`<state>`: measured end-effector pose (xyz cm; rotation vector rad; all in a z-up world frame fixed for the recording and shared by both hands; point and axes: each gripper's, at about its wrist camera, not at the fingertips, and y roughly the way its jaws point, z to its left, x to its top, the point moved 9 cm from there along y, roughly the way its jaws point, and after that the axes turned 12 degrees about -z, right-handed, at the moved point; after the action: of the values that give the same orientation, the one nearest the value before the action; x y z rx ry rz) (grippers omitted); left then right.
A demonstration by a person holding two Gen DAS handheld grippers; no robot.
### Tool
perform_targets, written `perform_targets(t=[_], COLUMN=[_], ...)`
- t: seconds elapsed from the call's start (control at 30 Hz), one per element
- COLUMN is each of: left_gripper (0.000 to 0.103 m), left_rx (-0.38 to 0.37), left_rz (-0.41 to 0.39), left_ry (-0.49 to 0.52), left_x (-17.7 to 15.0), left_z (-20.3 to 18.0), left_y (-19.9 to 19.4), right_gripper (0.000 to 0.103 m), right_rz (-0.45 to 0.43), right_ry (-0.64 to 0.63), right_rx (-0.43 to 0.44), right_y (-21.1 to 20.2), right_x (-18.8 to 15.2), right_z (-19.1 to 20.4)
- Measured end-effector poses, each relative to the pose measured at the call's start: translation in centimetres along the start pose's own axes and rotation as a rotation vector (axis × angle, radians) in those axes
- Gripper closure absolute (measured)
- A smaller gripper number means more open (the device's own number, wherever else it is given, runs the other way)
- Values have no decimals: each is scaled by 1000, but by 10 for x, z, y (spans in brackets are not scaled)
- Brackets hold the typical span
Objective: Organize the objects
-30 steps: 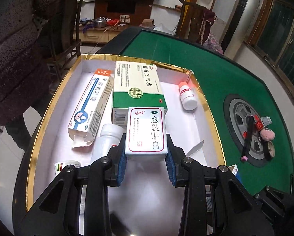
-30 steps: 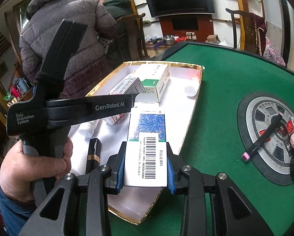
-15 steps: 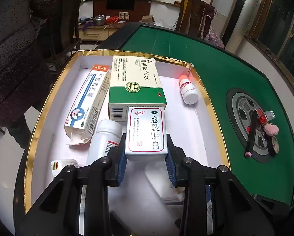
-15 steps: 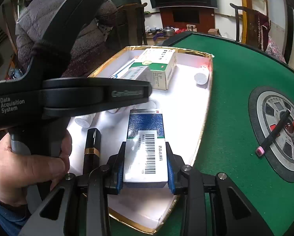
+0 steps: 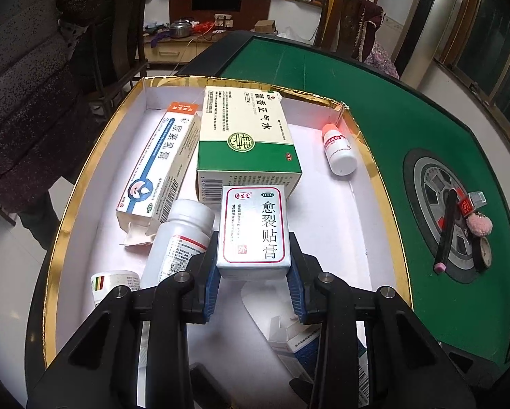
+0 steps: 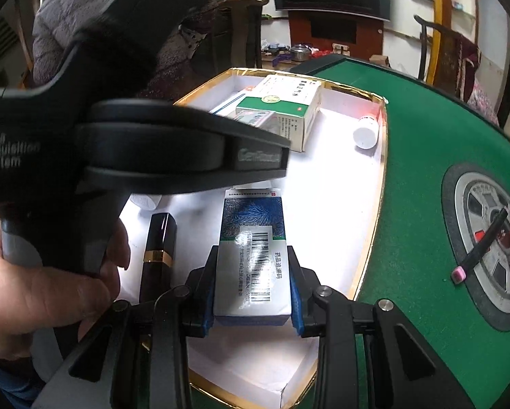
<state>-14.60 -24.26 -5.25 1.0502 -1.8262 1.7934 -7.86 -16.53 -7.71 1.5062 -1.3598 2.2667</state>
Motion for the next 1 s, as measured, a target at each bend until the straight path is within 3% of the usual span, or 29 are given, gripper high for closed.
perform_targets(t=[0.47,0.8,1.0], left_gripper=[68,50,50], left_rx=[9,-23,-67], left_rz=[19,-6,-70], left_ry=[-11,-60,-115], left_x=[-2,4,17], left_z=[3,3,5], left_y=[2,-2,-14], right_gripper=[69,69,69], right_rz=[11,-12,-44], right_ry=[-11,-8,5], right_rx=[20,0,8], right_y=[0,-9,-17], right_x=[-1,8,14], right_z=[5,-1,-2])
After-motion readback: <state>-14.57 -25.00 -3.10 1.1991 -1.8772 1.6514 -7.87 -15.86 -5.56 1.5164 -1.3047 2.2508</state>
